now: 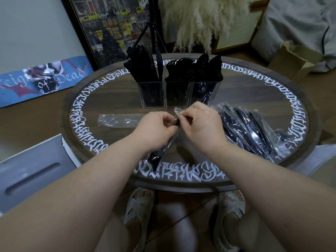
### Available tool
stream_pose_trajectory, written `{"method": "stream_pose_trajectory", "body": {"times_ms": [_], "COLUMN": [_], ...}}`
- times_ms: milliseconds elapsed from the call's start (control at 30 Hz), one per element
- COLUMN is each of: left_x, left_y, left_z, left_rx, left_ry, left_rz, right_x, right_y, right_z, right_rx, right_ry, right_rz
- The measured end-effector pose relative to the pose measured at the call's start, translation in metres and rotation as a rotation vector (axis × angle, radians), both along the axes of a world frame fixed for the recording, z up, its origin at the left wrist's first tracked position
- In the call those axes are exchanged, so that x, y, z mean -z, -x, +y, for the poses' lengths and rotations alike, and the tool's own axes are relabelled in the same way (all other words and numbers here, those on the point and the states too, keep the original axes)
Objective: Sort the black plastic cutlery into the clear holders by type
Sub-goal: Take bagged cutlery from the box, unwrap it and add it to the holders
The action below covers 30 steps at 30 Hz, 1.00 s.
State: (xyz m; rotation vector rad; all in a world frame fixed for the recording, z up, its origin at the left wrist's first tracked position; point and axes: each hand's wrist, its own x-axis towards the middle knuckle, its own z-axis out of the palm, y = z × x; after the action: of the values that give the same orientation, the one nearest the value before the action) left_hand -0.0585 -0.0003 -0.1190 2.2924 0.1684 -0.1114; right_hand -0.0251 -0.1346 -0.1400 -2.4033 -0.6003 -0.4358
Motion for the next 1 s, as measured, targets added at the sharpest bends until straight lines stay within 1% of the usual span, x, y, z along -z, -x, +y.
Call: {"method": "stream_pose_trajectory", "body": {"times_ms": [100, 167, 300, 533, 667, 767, 833, 867, 900, 1000], "left_x": [-0.001, -0.002, -0.004, -0.007, -0.008, -0.011, -0.011, -0.011, -0.01, -0.008], "left_y": [0.0, 0.0, 0.001, 0.003, 0.004, 0.004, 0.003, 0.002, 0.002, 0.001], "left_z": [0.0, 0.004, 0.011, 0.016, 0.017, 0.021, 0.022, 0.021, 0.02, 0.017], "left_rx": [0.021, 0.0, 0.002, 0.013, -0.008, -0.043, -0.052, -0.045, -0.035, -0.007], "left_ry": [-0.009, 0.029, 0.057, 0.103, 0.142, 0.214, 0.227, 0.22, 0.207, 0.144], "left_rz": [0.011, 0.011, 0.021, 0.043, 0.063, 0.085, 0.084, 0.089, 0.094, 0.068], "right_x": [-0.001, -0.003, -0.006, -0.011, -0.013, -0.016, -0.017, -0.017, -0.016, -0.015], "right_y": [0.0, -0.003, -0.006, -0.008, -0.008, -0.01, -0.01, -0.011, -0.012, -0.014], "right_z": [0.002, 0.001, -0.002, -0.007, -0.007, -0.008, -0.008, -0.008, -0.008, -0.008], "right_rx": [-0.009, -0.044, -0.106, -0.153, -0.149, -0.149, -0.151, -0.148, -0.141, -0.126], "right_ry": [0.013, -0.022, -0.087, -0.195, -0.342, -0.538, -0.654, -0.663, -0.63, -0.467], "right_rz": [0.002, 0.028, 0.156, 0.314, 0.459, 0.594, 0.659, 0.663, 0.641, 0.538]}}
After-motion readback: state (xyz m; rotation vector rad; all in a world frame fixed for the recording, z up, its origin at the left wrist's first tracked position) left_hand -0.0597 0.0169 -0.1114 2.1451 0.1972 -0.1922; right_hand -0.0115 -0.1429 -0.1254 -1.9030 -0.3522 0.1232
